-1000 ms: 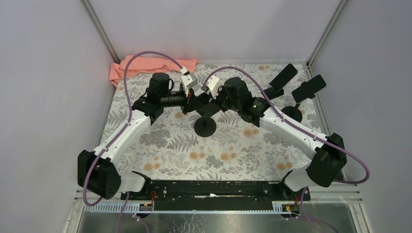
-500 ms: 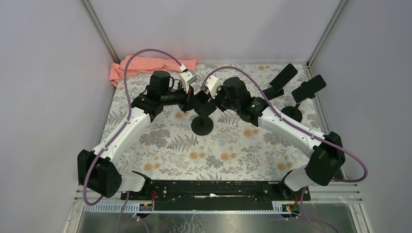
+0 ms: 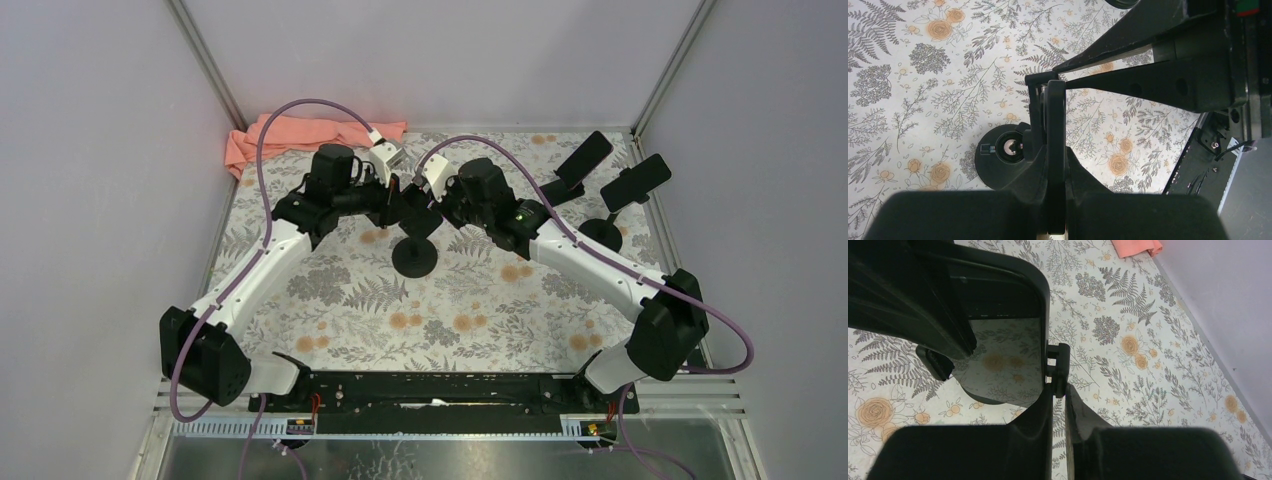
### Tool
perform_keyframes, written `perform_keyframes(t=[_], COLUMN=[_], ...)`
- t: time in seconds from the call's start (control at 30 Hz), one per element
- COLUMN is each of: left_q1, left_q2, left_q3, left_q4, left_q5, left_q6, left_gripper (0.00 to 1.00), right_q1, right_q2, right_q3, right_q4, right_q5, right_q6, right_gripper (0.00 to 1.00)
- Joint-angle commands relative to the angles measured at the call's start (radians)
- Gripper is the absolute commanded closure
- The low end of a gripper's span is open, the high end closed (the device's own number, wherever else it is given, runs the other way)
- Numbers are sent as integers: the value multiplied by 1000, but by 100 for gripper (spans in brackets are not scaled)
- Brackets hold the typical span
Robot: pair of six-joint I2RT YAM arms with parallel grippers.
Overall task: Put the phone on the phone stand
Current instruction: Install the phone on the phone stand.
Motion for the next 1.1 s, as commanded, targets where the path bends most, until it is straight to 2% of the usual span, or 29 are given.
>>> perform_keyframes(t=[0.0,0.77,1.07], left_q1=[8,-25,-34], left_q2=[23,50,68], left_q3=[0,10,36], left_q4=[-195,-219,-264], left_q5=[-159,-244,-293], left_q6=[-22,-143,-144], left_gripper=[100,100,100], right_q1=[-71,-71,-72], right_q2=[11,23,21], right_q3=[35,38,38], right_q4=[-4,9,13], right_q5=[195,212,218], right_q6=[-68,-76,-80], right_gripper=[100,100,100])
